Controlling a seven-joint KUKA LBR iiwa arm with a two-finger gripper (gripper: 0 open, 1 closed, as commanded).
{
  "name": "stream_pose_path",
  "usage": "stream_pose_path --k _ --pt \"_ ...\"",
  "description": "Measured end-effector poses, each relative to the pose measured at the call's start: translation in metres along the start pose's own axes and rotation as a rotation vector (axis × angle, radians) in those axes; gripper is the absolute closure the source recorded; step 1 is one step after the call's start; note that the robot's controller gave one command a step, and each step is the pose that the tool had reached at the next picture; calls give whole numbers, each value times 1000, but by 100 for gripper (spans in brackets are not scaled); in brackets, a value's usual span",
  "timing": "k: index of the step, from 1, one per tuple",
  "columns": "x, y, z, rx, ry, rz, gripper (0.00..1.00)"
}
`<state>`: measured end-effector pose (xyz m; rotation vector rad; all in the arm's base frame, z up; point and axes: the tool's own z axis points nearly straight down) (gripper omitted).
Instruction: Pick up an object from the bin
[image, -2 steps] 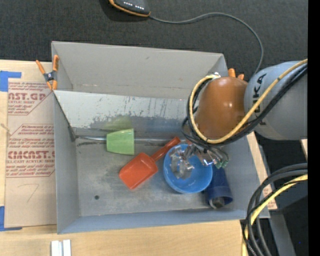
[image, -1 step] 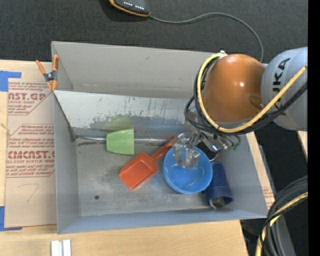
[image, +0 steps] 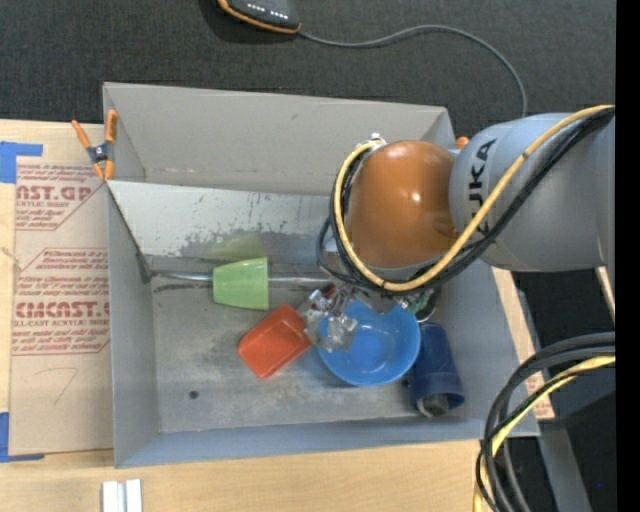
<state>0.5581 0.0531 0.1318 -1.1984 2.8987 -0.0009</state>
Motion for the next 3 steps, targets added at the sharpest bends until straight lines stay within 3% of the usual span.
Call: stream_pose_path --k 1,2,3 --pt "-1 11 -20 6 -9 120 100" --pt "10 18 -5 11 -16 65 100" --pt "-34 -3 -32 13 -22 -65 0"
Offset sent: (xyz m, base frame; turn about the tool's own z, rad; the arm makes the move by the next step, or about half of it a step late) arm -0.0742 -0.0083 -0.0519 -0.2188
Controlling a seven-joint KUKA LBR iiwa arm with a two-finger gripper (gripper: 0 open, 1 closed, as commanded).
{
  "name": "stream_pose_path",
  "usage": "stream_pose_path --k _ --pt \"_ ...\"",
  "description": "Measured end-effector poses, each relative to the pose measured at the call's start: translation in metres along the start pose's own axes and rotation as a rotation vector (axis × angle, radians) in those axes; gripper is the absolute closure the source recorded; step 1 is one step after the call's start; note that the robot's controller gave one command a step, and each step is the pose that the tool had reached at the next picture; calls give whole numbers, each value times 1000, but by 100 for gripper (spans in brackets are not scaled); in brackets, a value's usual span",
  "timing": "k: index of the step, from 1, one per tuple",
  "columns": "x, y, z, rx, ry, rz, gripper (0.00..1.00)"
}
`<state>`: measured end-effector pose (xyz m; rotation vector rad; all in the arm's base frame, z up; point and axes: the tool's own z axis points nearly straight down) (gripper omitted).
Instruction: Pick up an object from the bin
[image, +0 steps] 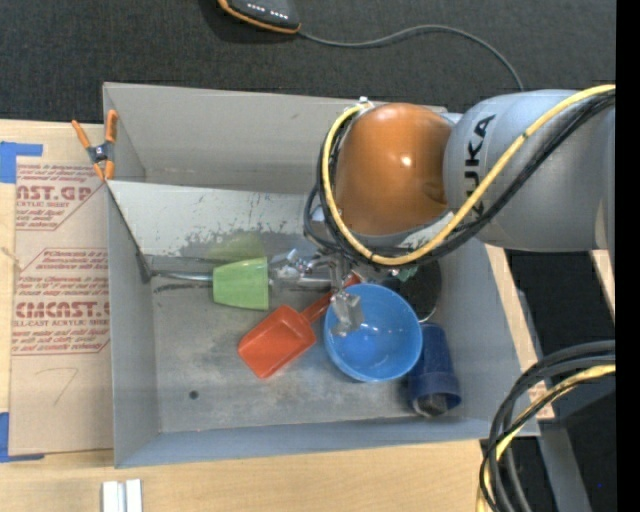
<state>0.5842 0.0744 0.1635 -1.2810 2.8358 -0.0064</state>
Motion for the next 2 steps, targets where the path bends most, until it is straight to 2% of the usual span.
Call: stream_pose_path --k 1,2 --pt "0 0 0 -1 0 0 0" --pt "-6 20 43 -1 -1 -194 0"
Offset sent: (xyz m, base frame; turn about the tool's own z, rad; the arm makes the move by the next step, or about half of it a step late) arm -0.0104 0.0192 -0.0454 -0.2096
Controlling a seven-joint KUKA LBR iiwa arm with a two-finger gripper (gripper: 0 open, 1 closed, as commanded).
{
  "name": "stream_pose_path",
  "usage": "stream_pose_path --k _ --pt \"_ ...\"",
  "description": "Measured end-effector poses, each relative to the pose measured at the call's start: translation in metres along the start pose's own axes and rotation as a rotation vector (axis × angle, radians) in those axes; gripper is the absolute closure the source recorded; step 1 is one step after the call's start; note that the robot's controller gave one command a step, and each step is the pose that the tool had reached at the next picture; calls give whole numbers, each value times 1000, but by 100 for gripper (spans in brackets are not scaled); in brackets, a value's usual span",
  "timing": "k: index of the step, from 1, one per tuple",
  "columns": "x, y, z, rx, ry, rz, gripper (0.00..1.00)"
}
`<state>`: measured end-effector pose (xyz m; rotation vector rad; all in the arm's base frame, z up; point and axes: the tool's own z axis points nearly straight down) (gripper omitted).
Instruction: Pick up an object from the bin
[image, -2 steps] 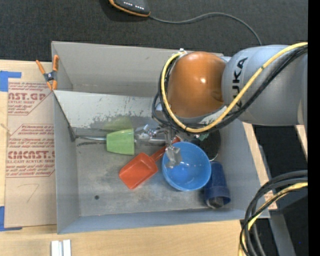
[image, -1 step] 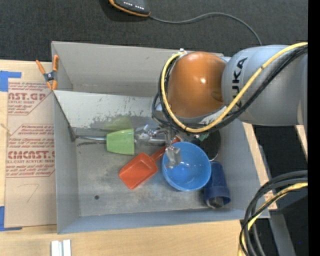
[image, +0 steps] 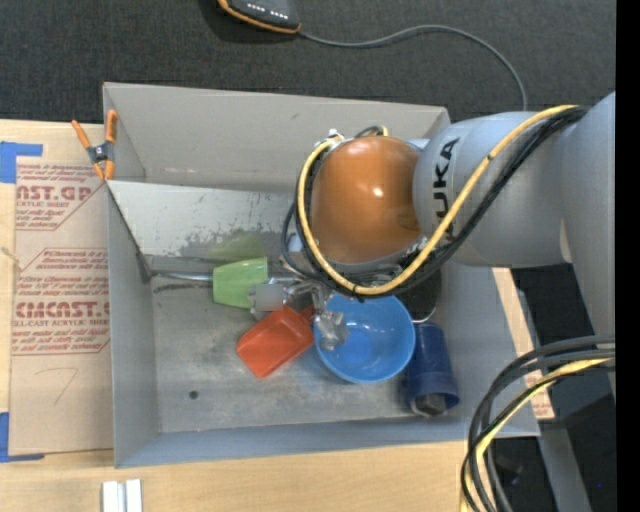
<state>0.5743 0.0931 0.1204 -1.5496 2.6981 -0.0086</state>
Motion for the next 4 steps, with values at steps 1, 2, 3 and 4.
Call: stream_pose_path --k 1,2,3,4 --pt "-2 4 6 -1 -2 3 0" --pt "18 19 20 -3 -2 25 100" --pt "18 19 21 -4 -2 25 100" --pt "46 26 48 -3 -6 30 100"
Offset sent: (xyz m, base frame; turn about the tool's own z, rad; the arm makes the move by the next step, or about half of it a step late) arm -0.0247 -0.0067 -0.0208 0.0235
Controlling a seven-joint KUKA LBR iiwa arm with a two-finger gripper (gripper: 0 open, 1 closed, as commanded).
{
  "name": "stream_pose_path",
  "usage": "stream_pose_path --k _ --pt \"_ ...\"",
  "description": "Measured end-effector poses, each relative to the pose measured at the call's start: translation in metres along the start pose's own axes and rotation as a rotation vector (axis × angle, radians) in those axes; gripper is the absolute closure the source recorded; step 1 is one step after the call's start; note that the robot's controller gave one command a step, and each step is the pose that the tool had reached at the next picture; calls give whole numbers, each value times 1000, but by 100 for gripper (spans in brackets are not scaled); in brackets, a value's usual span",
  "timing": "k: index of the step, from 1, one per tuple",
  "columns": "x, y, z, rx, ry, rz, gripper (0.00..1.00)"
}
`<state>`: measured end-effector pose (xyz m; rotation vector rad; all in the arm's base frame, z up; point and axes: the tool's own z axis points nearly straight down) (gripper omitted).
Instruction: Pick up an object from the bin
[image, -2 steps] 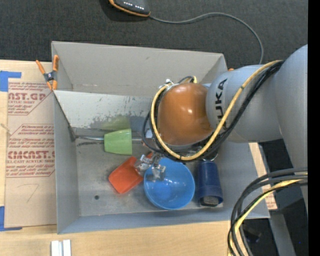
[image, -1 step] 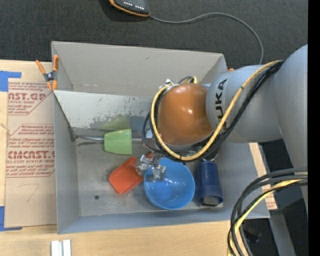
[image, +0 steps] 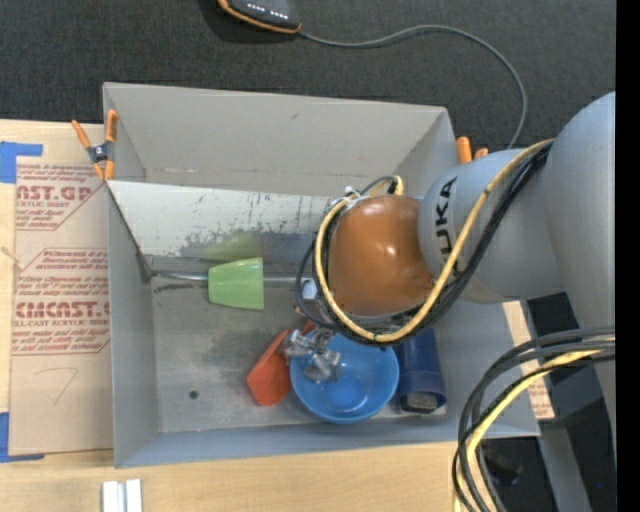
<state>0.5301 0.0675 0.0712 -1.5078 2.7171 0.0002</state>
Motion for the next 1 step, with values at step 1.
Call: stream_pose_path --k 1 --pt "-9 14 0 4 -6 10 100"
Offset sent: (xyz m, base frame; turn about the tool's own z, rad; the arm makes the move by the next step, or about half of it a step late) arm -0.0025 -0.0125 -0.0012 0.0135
